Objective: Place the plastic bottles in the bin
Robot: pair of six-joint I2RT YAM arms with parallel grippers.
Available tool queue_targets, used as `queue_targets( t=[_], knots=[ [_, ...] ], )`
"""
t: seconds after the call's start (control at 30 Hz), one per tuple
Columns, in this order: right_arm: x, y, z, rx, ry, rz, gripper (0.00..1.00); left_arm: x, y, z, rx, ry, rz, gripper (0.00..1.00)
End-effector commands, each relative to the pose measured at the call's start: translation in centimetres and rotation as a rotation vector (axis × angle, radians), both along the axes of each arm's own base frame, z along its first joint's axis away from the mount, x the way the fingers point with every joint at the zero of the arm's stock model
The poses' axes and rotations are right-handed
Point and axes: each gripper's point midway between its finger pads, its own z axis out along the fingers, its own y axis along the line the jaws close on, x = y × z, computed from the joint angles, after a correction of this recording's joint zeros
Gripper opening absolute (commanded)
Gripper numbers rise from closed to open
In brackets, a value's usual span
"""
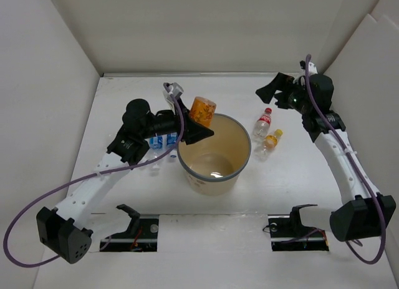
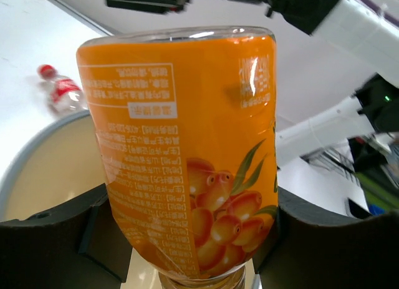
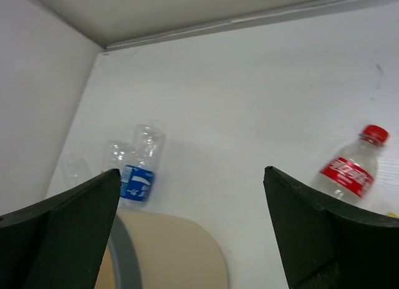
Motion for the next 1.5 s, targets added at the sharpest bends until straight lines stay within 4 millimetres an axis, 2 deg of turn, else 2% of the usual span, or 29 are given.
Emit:
queue_targets(
  t=[0.0, 0.07, 0.13, 0.17, 0.2, 0.33, 0.4, 0.43, 0.47, 0.53, 0.57, 0.63, 0.67, 0.7, 0.77, 0.8, 0.83, 0.9, 0.93, 1.0, 1.07, 1.1, 1.13, 1.2, 1.23, 1.3, 1.37, 1.4, 1.47],
  knots=[
    [0.1, -3.2, -1.9, -0.1, 0.033, -0.116, 1.0, -1.6, -1.4, 1.9, -0.014, -0.07, -0.085, 0.41],
    [0.2, -4.0, -2.8, -0.121, 0.064, -0.141, 1.0, -1.4, -1.6, 1.6, -0.008, -0.059, -0.087, 0.48],
    [0.3, -4.2, -2.9, -0.133, 0.06, -0.147, 1.0, -1.2, -1.6, 0.7, 0.002, -0.041, -0.078, 0.65],
    [0.3, -4.5, -3.1, -0.14, 0.072, -0.162, 1.0, -1.2, -1.6, 0.7, 0.002, -0.041, -0.078, 0.86],
    [0.6, -4.7, -3.6, -0.155, 0.081, -0.172, 1.0, -1.2, -1.6, 0.3, 0.006, -0.034, -0.078, 1.0],
    [1.8, -6.1, -6.3, -0.213, 0.181, -0.24, 1.0, -1.5, -1.3, 0.5, 0.008, -0.031, -0.066, 1.0],
    [2.5, -6.6, -7.2, -0.249, 0.21, -0.273, 1.0, -1.5, -1.2, 1.5, -0.002, -0.059, -0.065, 1.0],
    [2.8, -7.1, -9.0, -0.265, 0.265, -0.297, 1.0, -1.5, -1.2, 1.5, -0.002, -0.059, -0.065, 1.0],
    [3.3, -7.1, -9.3, -0.274, 0.273, -0.319, 1.0, -1.8, -1.2, 2.8, -0.017, -0.086, -0.076, 1.0],
    [4.2, -7.8, -12.0, -0.297, 0.348, -0.366, 1.0, -1.7, -1.3, 3.6, -0.027, -0.089, -0.076, 1.0],
    [4.8, -7.9, -12.3, -0.293, 0.36, -0.38, 1.0, -1.5, -1.2, 4.2, -0.036, -0.09, -0.063, 1.0],
    [6.0, -7.5, -13.3, -0.301, 0.391, -0.381, 1.0, -0.6, -0.9, 6.5, -0.062, -0.122, 0.01, 1.0],
    [6.7, -7.6, -15.7, -0.325, 0.451, -0.382, 1.0, 0.0, -0.6, 7.3, -0.068, -0.126, 0.051, 1.0],
    [7.3, -7.5, -16.5, -0.33, 0.466, -0.38, 1.0, 1.4, 0.3, 9.1, -0.08, -0.126, 0.165, 1.0],
    [8.3, -6.9, -19.0, -0.341, 0.527, -0.37, 1.0, 3.3, 1.2, 10.5, -0.075, -0.104, 0.289, 1.0],
    [8.6, -6.8, -19.9, -0.336, 0.546, -0.374, 0.99, 5.2, 1.9, 9.6, -0.032, -0.046, 0.395, 1.0],
    [8.6, -6.6, -20.9, -0.338, 0.569, -0.363, 0.99, 5.6, 2.6, 12.0, -0.052, -0.063, 0.443, 1.0],
    [8.9, -5.6, -22.8, -0.334, 0.608, -0.355, 0.94, 7.7, 3.0, 11.7, -0.011, -0.018, 0.532, 1.0],
    [8.9, -5.6, -23.4, -0.338, 0.621, -0.353, 0.94, 8.4, 3.9, 12.4, 0.009, -0.011, 0.596, 1.0],
    [9.0, -4.8, -24.2, -0.353, 0.632, -0.353, 0.93, 9.3, 4.2, 12.0, 0.039, 0.015, 0.637, 1.0],
    [8.9, -5.0, -26.0, -0.368, 0.674, -0.365, 0.91, 10.4, 4.0, 10.8, 0.079, 0.047, 0.663, 1.0],
    [8.9, -5.0, -26.4, -0.374, 0.688, -0.364, 0.87, 10.3, 4.1, 11.3, 0.071, 0.04, 0.663, 1.0],
    [8.8, -5.1, -27.4, -0.382, 0.709, -0.361, 0.84, 10.7, 3.9, 10.5, 0.09, 0.056, 0.663, 1.0],
    [8.7, -4.9, -27.9, -0.381, 0.721, -0.353, 0.72, 11.1, 3.8, 10.1, 0.099, 0.062, 0.676, 1.0],
    [9.0, -4.7, -27.8, -0.37, 0.71, -0.346, 0.53, 11.2, 3.8, 9.5, 0.109, 0.07, 0.676, 1.0],
    [9.4, -4.6, -27.4, -0.347, 0.698, -0.336, 0.22, 11.5, 4.1, 9.5, 0.115, 0.062, 0.696, 1.0],
    [10.7, -4.7, -25.2, -0.317, 0.641, -0.342, 0.02, 12.2, 3.7, 9.1, 0.138, 0.052, 0.694, 1.0],
    [11.1, -4.6, -24.6, -0.312, 0.625, -0.343, 0.02, 12.3, 3.4, 9.3, 0.144, 0.034, 0.675, 1.0],
    [12.9, -4.6, -21.4, -0.286, 0.555, -0.34, 0.0, 12.5, 2.7, 10.0, 0.147, 0.007, 0.641, 1.0]
  ],
)
